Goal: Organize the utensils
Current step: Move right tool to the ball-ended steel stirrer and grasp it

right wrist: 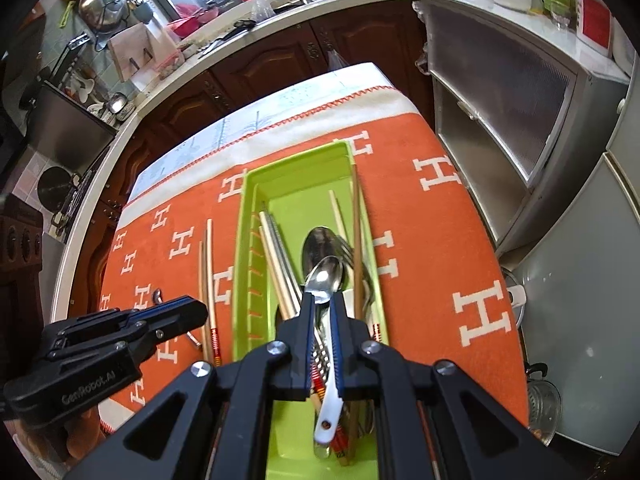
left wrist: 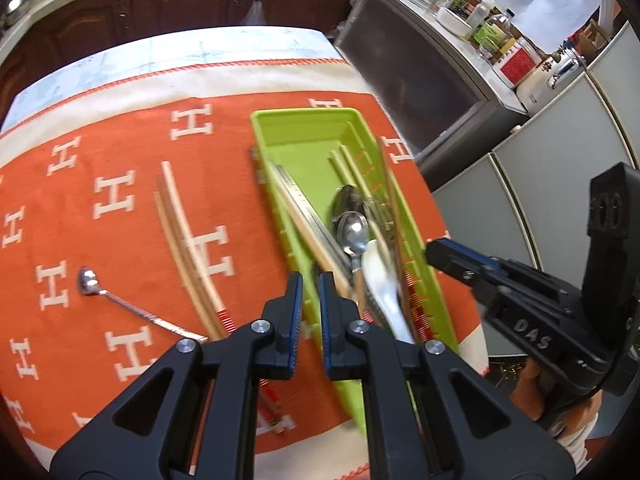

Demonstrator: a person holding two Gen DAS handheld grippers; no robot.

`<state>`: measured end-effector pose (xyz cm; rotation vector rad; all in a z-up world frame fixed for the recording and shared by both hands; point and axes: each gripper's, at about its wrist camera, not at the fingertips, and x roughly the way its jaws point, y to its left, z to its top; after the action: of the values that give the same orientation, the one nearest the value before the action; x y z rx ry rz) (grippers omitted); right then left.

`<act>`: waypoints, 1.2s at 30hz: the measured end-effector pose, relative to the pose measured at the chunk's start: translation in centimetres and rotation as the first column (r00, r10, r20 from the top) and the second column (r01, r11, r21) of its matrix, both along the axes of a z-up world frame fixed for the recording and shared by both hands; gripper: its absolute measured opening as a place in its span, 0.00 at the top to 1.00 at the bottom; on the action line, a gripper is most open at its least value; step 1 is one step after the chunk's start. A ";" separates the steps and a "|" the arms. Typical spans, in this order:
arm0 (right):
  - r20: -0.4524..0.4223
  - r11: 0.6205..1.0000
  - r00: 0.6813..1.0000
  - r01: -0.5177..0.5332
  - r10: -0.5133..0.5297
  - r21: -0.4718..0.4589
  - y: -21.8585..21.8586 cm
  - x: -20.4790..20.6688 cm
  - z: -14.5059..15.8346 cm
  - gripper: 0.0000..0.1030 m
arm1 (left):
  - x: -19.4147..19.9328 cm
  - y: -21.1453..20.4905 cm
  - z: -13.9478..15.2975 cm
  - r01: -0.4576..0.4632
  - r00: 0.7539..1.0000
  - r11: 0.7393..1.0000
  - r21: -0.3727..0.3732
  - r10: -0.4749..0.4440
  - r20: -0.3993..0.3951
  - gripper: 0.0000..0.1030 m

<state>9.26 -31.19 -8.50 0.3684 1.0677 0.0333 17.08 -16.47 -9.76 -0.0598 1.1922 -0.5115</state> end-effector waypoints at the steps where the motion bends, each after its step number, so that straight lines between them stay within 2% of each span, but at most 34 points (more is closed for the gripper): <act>1: 0.005 1.000 1.000 -0.004 0.004 -0.003 0.2 -0.2 0.3 0.93 | -0.1 0.5 0.1 -0.007 1.000 1.000 0.005 0.007 0.004 0.95; 12: 0.042 0.997 0.997 -0.065 0.066 -0.031 3.5 -1.3 2.8 0.93 | -0.6 8.6 3.4 -0.095 0.994 0.994 0.053 0.092 0.060 0.95; 22: 0.050 0.984 0.985 -0.161 0.165 -0.073 8.0 -0.4 4.4 0.93 | -0.2 15.1 6.3 -0.166 0.982 0.982 0.089 0.156 0.101 0.95; 27: 0.038 0.969 0.972 -0.229 0.233 -0.090 11.0 0.9 4.5 0.92 | -0.1 17.0 6.1 -0.184 0.980 0.978 0.093 0.175 0.099 0.95; 28: 0.033 0.964 0.967 -0.248 0.252 -0.093 11.9 1.3 4.4 0.89 | -0.1 17.4 5.9 -0.188 0.979 0.978 0.094 0.179 0.096 0.95; 29: 0.027 0.958 0.962 -0.268 0.272 -0.098 12.7 1.6 4.2 0.84 | 0.0 17.8 5.6 -0.193 0.978 0.976 0.098 0.184 0.095 0.90; 32: 0.010 0.941 0.947 -0.319 0.322 -0.112 15.1 2.6 3.4 0.81 | 0.1 19.2 4.5 -0.219 0.973 0.970 0.108 0.209 0.097 0.77; 36: -0.042 0.911 0.918 -0.396 0.394 -0.115 18.5 4.4 1.3 0.80 | 0.6 21.6 2.4 -0.276 0.960 0.955 0.108 0.269 0.077 0.75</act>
<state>13.69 -12.70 -7.24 0.0371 1.1427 0.3263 17.68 5.12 -7.41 -0.1056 1.1296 -0.1980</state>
